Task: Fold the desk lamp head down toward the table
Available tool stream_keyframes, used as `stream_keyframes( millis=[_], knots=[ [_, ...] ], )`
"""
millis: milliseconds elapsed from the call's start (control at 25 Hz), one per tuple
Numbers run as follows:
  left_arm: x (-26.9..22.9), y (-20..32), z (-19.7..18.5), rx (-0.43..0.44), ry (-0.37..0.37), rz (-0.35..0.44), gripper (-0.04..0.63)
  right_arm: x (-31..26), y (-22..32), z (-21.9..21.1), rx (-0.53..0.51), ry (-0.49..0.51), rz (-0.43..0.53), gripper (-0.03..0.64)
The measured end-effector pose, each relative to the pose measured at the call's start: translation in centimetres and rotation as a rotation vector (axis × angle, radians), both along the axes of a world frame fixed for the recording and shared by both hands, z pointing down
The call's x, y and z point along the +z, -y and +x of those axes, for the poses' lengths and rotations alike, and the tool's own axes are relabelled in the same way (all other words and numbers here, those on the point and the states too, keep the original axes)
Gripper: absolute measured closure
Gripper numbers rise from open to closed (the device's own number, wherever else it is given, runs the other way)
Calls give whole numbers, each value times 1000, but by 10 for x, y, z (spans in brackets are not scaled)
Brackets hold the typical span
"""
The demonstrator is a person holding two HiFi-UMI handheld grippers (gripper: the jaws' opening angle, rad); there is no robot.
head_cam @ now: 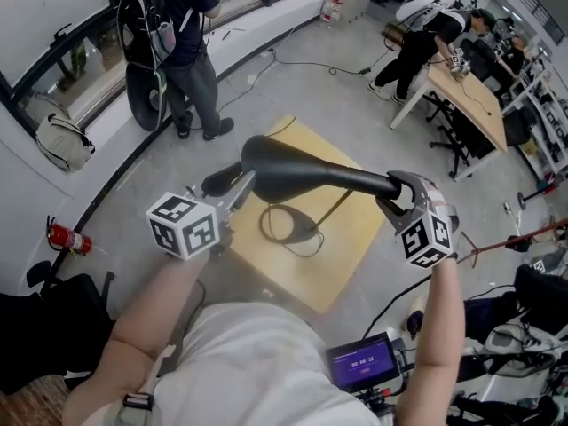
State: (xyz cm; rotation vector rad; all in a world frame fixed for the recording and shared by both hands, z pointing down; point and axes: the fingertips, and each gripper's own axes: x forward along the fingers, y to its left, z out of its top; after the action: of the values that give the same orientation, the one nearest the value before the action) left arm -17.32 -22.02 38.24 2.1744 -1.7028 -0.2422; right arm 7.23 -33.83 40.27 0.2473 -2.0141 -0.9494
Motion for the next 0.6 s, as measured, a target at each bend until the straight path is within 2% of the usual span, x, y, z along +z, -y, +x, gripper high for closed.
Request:
stream_keyframes(
  millis=[600],
  knots=[
    [39,-5,2,50,-94,-49,482,-5,-7,0,-21,-99,71,379]
  ],
)
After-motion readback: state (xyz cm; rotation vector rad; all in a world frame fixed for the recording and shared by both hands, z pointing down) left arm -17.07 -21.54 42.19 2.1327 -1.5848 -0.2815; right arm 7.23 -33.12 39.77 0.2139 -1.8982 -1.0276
